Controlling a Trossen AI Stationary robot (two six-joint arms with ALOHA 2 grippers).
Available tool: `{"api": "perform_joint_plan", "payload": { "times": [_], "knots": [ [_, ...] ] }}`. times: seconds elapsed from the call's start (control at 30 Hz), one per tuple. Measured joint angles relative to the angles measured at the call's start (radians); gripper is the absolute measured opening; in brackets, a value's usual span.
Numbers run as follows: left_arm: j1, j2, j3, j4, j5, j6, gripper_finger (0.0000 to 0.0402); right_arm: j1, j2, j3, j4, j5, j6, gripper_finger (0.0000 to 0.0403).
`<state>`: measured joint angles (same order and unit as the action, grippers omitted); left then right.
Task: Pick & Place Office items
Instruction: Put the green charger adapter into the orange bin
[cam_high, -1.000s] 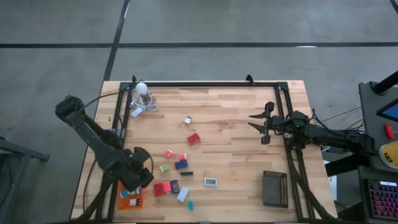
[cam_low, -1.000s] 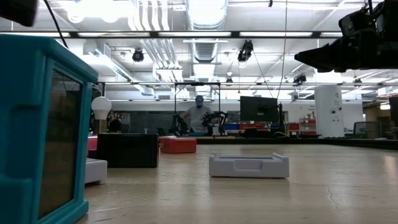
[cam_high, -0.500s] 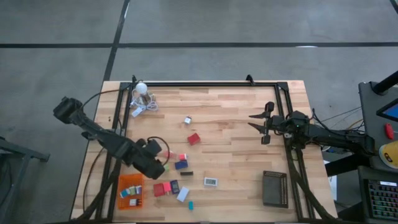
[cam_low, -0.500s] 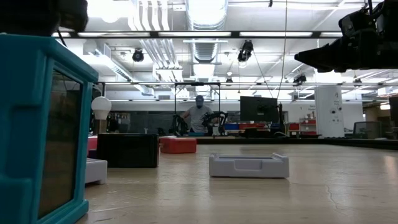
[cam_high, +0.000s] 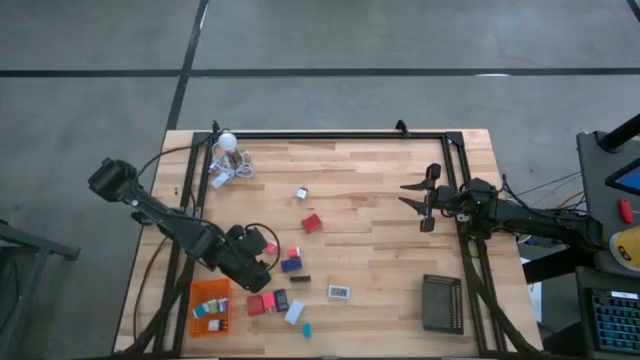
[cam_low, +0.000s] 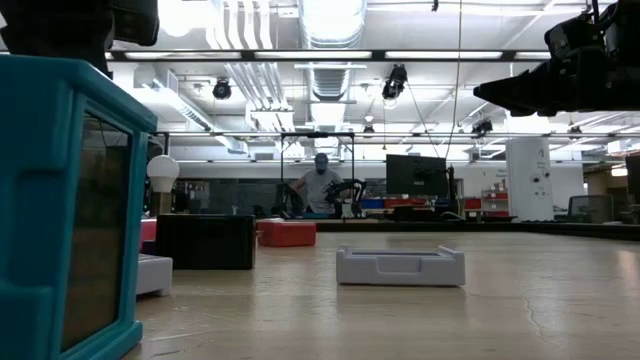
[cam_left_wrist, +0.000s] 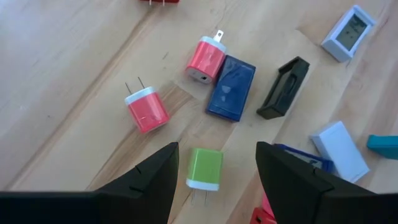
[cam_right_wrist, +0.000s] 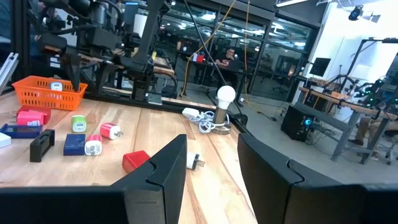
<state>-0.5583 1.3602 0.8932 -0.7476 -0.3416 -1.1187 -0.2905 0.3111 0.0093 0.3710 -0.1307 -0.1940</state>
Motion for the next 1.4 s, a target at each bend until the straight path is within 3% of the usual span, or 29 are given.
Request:
{"api": "perform_joint_plan", "payload": {
  "times": [0.57,1.4],
  "knots": [
    [-0.011,0.032,0.002,0.047,0.008,0.025,0.022,0.0,0.0,0.0,0.0,0.0,0.0,0.0139],
    [-0.013,0.299,0.002,0.062,0.068,0.053,0.022,0.0,0.0,0.0,0.0,0.0,0.0,0.0139]
  ]
}}
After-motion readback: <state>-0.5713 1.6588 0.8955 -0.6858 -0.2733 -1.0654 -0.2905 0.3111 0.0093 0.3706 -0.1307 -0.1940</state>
